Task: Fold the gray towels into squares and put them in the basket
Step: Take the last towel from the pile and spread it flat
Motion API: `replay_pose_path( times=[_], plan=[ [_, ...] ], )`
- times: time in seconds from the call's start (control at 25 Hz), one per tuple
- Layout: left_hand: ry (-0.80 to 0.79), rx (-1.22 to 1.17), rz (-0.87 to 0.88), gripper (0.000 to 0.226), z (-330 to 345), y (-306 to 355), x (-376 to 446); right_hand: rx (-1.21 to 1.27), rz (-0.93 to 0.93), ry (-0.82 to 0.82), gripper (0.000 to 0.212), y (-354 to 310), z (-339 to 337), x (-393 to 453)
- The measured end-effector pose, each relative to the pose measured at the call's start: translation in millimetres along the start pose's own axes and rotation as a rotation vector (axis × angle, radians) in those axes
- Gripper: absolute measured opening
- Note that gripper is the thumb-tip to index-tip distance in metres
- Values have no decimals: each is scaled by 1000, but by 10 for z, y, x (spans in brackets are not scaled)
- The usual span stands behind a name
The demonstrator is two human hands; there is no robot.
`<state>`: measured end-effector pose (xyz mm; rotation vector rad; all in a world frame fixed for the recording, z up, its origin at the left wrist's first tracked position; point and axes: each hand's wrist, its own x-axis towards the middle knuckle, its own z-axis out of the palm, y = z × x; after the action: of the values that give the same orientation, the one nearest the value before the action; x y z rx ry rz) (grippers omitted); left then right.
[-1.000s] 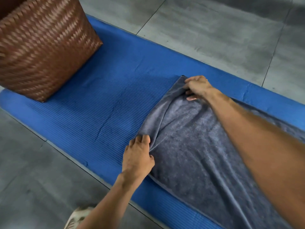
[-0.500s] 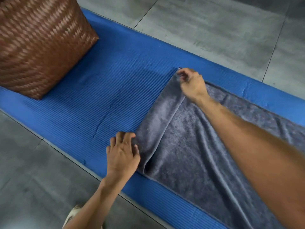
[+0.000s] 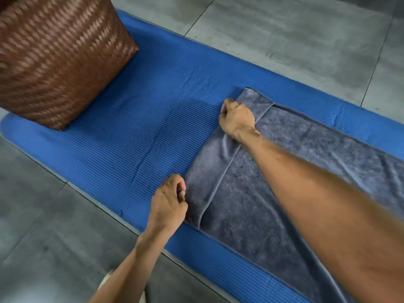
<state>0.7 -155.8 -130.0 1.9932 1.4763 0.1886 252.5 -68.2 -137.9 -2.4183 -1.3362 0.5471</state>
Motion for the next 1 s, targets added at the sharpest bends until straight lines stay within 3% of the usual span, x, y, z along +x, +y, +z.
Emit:
replay_pose_path(
  times=[0.12, 0.24, 0.36, 0.44, 0.56, 0.68, 0.76, 0.8, 0.92, 1.0],
  plan=[
    [107, 21, -11, 32, -75, -116, 47, 349, -19, 30, 17, -65, 33, 33],
    [238, 373, 148, 24, -128, -199, 70, 487, -86, -46, 33, -145, 18, -118],
    [-51, 472, 489, 32, -94, -288, -39, 305, -162, 131, 44, -8, 136, -720],
    [-136, 547, 481, 33, -86, -274, -85, 105, -198, 143, 50, 155, 312, -1371],
    [-112, 665, 464, 40, -77, -86, -106, -171, -389, 36, 55, 405, 522, -2275],
    [-255, 648, 757, 32, 88, 77, -237, -139, -262, -2, 50, 607, 471, -2818],
    [-313, 620, 784, 11, 184, 211, -291, -77, -286, 4, 37, 711, 414, -3030],
    [-339, 620, 767, 14, 226, 277, -296, -40, -284, 16, 33, 774, 388, -3094],
    [-370, 701, 920, 16, 409, 522, -374, -107, -30, 80, 41, 1010, 228, -3276],
    [-401, 710, 1012, 7, 543, 689, -451, -158, 13, 61, 40, 1137, 112, -3419]
  ],
)
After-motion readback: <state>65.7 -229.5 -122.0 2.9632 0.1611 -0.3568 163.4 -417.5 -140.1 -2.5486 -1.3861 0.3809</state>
